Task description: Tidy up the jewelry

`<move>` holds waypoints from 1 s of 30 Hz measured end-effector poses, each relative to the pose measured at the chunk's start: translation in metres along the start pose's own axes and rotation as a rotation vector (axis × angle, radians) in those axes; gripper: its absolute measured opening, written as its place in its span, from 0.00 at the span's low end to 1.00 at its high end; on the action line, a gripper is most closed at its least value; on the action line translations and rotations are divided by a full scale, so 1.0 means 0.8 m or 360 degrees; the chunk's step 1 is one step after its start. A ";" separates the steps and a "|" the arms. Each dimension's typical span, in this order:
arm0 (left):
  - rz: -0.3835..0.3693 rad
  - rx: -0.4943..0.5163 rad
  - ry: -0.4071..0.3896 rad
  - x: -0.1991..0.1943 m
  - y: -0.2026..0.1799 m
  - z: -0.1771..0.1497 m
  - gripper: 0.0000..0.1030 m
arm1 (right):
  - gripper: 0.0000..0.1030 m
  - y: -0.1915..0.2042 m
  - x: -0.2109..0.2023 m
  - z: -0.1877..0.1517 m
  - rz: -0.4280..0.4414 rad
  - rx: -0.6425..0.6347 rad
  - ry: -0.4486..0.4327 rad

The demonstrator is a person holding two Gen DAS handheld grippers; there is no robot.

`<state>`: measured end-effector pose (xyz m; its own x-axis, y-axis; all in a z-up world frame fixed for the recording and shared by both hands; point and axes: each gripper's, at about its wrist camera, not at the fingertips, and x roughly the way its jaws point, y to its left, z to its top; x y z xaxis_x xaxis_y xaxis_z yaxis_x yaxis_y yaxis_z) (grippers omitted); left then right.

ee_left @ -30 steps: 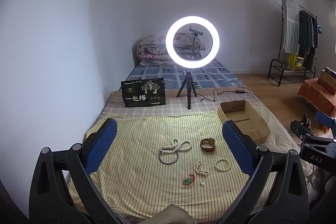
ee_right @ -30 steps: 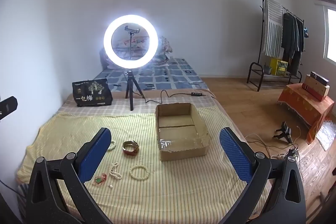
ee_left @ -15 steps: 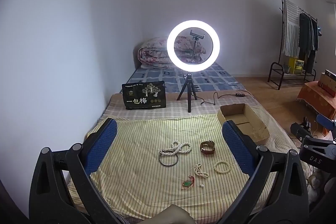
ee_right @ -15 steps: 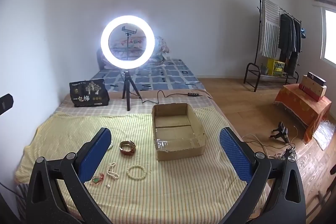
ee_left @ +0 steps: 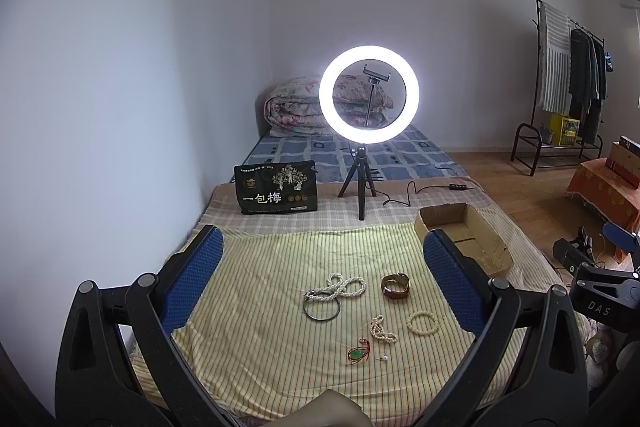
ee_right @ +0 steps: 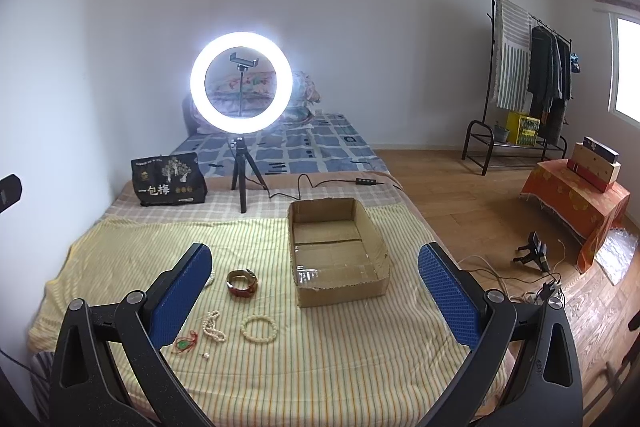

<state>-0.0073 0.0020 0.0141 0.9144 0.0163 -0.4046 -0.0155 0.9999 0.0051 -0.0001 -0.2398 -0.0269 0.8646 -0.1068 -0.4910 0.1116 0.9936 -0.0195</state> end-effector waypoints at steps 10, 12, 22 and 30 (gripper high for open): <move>0.0004 -0.0002 -0.0017 -0.004 0.002 0.007 0.99 | 1.00 -0.004 -0.008 -0.001 0.0006 -0.0007 -0.0011; 0.0003 -0.0001 -0.0018 -0.004 0.002 0.008 0.99 | 1.00 -0.005 -0.010 -0.001 0.0004 -0.0010 -0.0014; 0.0005 -0.0001 -0.0022 -0.005 0.001 0.003 0.99 | 1.00 0.002 -0.005 -0.002 -0.0005 -0.0013 -0.0006; 0.0006 0.0000 -0.0023 -0.006 0.000 0.003 0.99 | 1.00 0.002 -0.006 -0.002 -0.0011 -0.0019 -0.0008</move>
<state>-0.0105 0.0020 0.0182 0.9200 0.0201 -0.3913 -0.0190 0.9998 0.0066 -0.0047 -0.2377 -0.0257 0.8662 -0.1137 -0.4867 0.1117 0.9932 -0.0332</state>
